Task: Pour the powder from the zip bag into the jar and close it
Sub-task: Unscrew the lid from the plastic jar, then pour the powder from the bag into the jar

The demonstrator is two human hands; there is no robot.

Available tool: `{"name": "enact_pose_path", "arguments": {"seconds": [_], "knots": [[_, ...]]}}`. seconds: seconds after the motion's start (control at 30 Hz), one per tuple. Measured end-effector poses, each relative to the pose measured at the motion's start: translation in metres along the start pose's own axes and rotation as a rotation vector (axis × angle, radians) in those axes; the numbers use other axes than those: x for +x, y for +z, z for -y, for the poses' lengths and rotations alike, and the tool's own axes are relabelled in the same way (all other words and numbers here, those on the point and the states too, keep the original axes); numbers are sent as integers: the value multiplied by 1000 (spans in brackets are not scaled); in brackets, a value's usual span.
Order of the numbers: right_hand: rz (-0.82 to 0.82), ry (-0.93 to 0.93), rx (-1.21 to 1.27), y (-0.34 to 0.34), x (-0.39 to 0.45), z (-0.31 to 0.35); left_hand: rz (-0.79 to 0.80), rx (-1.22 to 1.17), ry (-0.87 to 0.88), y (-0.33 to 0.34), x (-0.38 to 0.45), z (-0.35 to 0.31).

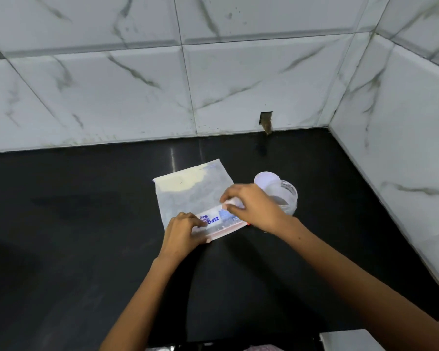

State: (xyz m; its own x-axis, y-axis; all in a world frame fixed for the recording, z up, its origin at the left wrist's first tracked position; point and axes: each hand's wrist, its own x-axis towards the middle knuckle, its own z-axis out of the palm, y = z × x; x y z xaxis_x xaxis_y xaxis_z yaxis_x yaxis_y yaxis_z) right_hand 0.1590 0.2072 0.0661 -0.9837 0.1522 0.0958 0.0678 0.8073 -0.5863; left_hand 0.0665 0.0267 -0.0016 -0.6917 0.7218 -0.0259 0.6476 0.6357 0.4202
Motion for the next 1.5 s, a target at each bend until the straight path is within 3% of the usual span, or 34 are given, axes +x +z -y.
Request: {"name": "enact_pose_path", "arguments": {"seconds": [0.2,0.5,0.8,1.0,1.23,1.4,1.5], "knots": [[99,94,-90,31,-8,-2,16,9,-4,-9,-9,10],[92,-13,-246,47,-13,-7,-124,-74,24,-27,-13,1],[-281,-124,-377,3,28,20,-371,115,188,-104,3,-3],[-326,-135,-291,-37,55,50,-479,217,166,-162,26,-5],[-400,-61,-102,-64,71,73,-443,219,192,-192,38,-13],[-247,-19,-110,-59,67,73,-299,284,195,-186,37,-23],[-286,6,-76,-59,67,68,-359,239,252,-175,31,-36]]}}
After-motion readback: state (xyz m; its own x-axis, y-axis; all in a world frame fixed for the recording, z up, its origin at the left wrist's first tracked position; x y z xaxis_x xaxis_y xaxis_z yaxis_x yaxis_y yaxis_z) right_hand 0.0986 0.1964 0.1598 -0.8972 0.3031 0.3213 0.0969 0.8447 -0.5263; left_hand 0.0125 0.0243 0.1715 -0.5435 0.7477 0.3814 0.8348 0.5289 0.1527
